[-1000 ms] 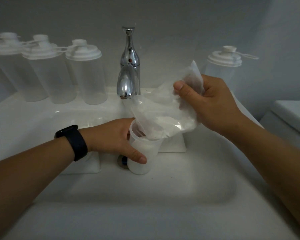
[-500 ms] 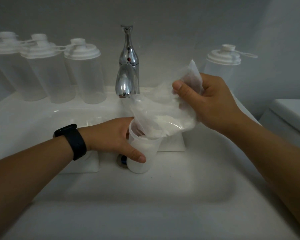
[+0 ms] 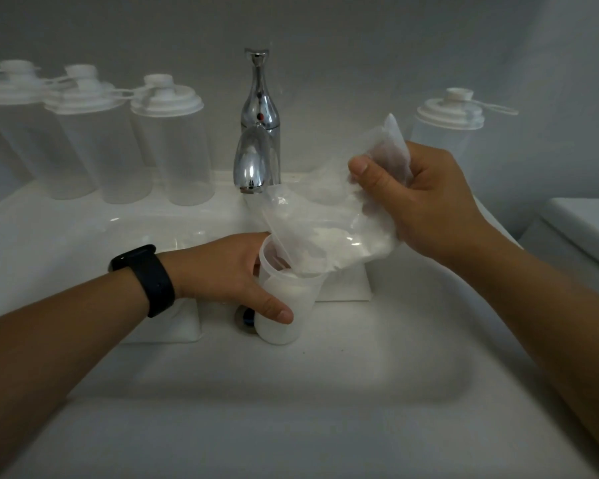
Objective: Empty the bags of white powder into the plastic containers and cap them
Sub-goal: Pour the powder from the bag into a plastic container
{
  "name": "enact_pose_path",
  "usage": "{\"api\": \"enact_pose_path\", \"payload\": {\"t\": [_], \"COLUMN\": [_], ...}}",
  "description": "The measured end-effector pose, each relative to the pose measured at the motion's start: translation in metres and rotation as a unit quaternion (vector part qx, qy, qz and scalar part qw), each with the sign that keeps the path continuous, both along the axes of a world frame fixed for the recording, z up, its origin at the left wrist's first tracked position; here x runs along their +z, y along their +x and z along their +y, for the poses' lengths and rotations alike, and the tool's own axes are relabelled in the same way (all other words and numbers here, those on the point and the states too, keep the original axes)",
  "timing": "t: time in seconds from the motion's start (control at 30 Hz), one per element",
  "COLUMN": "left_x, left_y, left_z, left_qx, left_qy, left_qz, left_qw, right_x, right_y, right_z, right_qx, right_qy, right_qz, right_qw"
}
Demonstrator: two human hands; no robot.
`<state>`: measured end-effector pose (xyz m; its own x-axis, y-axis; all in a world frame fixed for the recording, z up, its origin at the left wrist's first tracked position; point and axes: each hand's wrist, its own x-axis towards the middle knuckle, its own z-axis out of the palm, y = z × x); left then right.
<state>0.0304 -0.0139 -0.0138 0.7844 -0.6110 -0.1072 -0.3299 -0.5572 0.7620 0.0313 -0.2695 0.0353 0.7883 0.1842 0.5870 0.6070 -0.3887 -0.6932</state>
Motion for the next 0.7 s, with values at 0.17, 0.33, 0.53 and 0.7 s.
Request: {"api": "enact_pose_path", "payload": {"t": [0.17,0.33,0.53,0.7], "left_x": [0.0,0.0007,0.002,0.0026], "left_y": [-0.0001,-0.0001,-0.0009,-0.0012], "left_z": [-0.0004,0.0007,0.0001,-0.0003], "left_qx": [-0.001,-0.003,-0.004,-0.002], "left_qy": [0.0,0.015,0.014,0.012], "left_qz": [0.002,-0.005,0.0,0.001], "left_qw": [1.0,1.0,1.0,1.0], "right_x": [0.001,0.0019,0.0028,0.0015], "right_y": [-0.0003,-0.0011,-0.0016,-0.0003], "right_z": [-0.0002,0.0006,0.0007,0.0001], "right_qx": [0.004,0.001,0.004,0.001], "right_qy": [-0.008,-0.012,-0.014,-0.013], "right_qz": [0.004,0.004,0.002,0.005], "right_qw": [1.0,1.0,1.0,1.0]}}
